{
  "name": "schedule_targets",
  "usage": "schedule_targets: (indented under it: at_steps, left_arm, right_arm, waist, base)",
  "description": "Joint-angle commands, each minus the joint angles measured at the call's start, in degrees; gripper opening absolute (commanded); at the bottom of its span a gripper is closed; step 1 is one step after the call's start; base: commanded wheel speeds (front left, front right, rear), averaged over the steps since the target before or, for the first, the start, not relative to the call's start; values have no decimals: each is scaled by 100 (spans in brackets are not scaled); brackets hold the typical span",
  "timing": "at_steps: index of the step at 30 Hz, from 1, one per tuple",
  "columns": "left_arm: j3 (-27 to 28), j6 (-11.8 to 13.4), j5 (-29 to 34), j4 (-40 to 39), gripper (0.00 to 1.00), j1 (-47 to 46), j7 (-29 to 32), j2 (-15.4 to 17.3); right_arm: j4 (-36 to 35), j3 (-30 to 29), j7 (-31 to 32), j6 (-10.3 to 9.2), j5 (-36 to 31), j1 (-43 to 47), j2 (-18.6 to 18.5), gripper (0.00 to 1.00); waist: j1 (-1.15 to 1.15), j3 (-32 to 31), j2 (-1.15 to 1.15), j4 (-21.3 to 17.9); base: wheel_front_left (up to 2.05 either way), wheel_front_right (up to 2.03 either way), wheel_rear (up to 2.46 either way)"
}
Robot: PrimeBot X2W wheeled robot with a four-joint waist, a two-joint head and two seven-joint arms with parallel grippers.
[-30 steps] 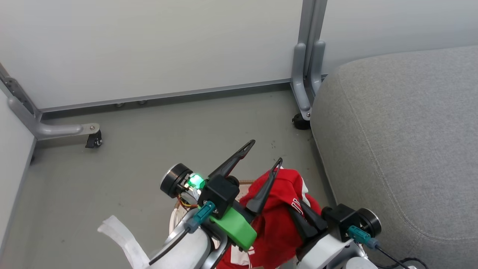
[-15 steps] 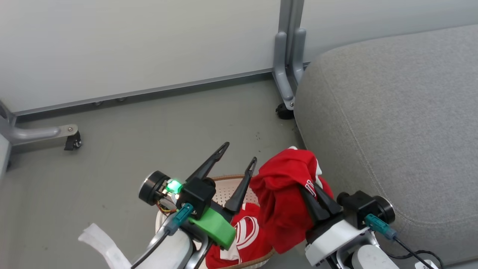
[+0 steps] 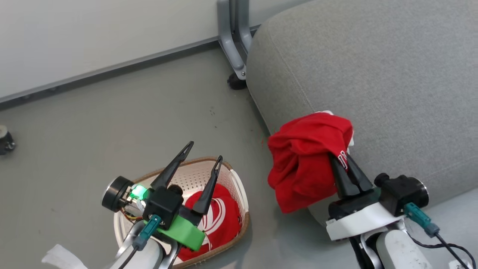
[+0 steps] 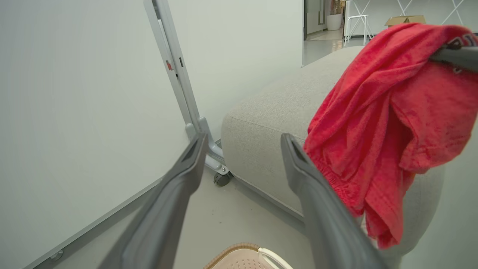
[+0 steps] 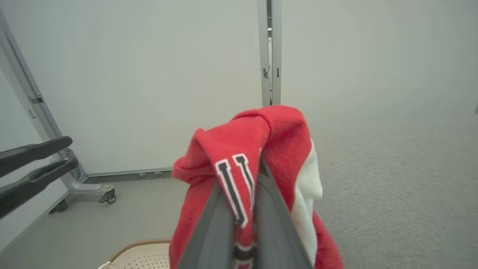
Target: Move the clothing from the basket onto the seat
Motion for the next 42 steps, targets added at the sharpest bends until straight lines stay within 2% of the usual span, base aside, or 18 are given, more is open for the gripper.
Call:
schedule_targets:
  at_steps: [1, 8, 16, 19, 22, 25, 31, 32, 33, 34, 39, 42]
  left_arm:
    - [63, -63, 98, -52, 100, 96, -17, 95]
    - [276, -266, 435, -240, 100, 70, -18, 266]
    - [318, -613, 778, -368, 100, -517, -18, 480]
    - [251, -747, 848, -430, 100, -766, -18, 480]
    - [167, -846, 938, -503, 100, -975, -18, 495]
    - [155, -908, 845, -499, 100, -1088, -19, 387]
    - [99, -977, 809, -405, 100, -1287, -18, 218]
    - [131, -971, 773, -373, 100, -1309, -18, 152]
    - [173, -940, 741, -365, 100, -1332, -18, 112]
    - [219, -925, 716, -355, 100, -1351, -18, 82]
    - [405, -829, 668, -361, 100, -1339, -18, -58]
    - [494, -818, 687, -334, 100, -1227, -18, -132]
  right_arm:
    - [-115, -92, -20, -2, -15, 31, 41, 0]
    - [-493, -725, -19, -2, 166, -197, 72, 0]
    - [-674, -1961, -19, -2, 348, -1775, 75, 0]
    - [-350, -2556, -19, -3, 521, -2637, -175, 0]
    - [158, -2910, -19, -2, 655, -3393, -534, 0]
    - [832, -3060, -19, -3, 560, -3999, -997, 0]
    - [1989, -3161, -19, -3, 139, -4513, -1382, 0]
    - [2330, -3135, -20, -3, 26, -4593, -1477, 26]
    - [2518, -3159, -19, -3, 0, -4628, -1500, 46]
    - [2637, -3250, -20, -3, -14, -4664, -1491, 98]
    - [2464, -3781, -19, -3, -209, -4381, -1252, 100]
    - [2115, -4211, -19, -3, 102, -4117, -774, 100]
  waist:
    - [0, 564, 0, -505]
    - [0, 1347, 0, -618]
    - [0, 2706, 0, -276]
    - [0, 3184, 0, -72]
    - [0, 3546, 0, 96]
    - [0, 3774, 0, 270]
    - [0, 3952, 0, 525]
    - [0, 3945, 0, 593]
    - [0, 3940, 0, 634]
    - [0, 3939, 0, 664]
    - [0, 3871, 0, 803]
    - [0, 3693, 0, 861]
  base:
    - [0, 0, 0]
    - [0, 0, 0]
    - [0, 0, 0]
    - [0, 0, 0]
    - [0, 0, 0]
    - [0, 0, 0]
    - [0, 0, 0]
    - [0, 0, 0]
    - [0, 0, 0]
    - [0, 0, 0]
    - [0, 0, 0]
    - [0, 0, 0]
